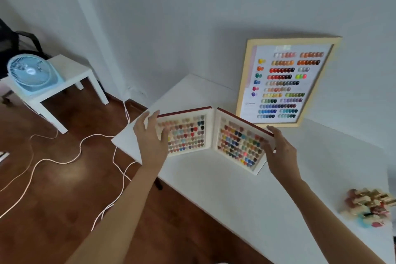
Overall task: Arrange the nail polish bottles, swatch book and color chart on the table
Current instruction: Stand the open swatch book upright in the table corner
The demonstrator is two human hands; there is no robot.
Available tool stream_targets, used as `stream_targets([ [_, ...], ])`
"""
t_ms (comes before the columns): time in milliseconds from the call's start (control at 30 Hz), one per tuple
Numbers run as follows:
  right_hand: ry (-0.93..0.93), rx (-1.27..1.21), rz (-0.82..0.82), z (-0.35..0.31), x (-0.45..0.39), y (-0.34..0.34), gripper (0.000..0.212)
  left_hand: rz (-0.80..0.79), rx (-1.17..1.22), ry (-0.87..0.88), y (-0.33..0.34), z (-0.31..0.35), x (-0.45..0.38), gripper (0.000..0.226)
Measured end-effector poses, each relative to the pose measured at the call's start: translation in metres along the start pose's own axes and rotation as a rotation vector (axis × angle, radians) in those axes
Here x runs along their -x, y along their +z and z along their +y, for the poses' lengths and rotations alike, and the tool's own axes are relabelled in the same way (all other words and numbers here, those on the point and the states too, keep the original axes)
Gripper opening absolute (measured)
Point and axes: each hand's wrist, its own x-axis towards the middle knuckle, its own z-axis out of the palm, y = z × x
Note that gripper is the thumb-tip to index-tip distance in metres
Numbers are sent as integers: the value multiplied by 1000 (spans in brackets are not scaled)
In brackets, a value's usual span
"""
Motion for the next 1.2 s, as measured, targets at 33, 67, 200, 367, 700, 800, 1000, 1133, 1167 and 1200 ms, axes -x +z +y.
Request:
stream_targets([
  [33,0,20,4,-1,-2,1,29,-24,-2,-3,-4,-9,-9,48],
  [67,4,36,2,-2,-4,1,23,-60,1,-5,-5,-17,-17,48],
  [200,14,59,-61,-2,-8,-3,17,-203,94,50,-4,-45,-39,36],
  [367,-12,46,-111,2,-11,-5,11,-229,128,124,2,-65,-50,19],
  [700,-69,16,-136,-9,-78,32,6,-206,101,101,-7,-88,-93,16],
  [800,-51,-44,-170,-27,-104,55,5,-161,59,95,-18,-94,-111,12],
  [1000,-37,-102,-213,-72,-157,107,6,-103,40,8,-31,-123,-154,16],
  [1133,-3,-135,-193,-105,-184,143,9,-77,37,-14,-33,-144,-183,17],
  [1167,6,-131,-184,-111,-191,151,10,-72,39,-16,-33,-149,-190,17],
  [1200,8,-125,-177,-118,-197,159,11,-69,42,-20,-33,-154,-198,17],
])
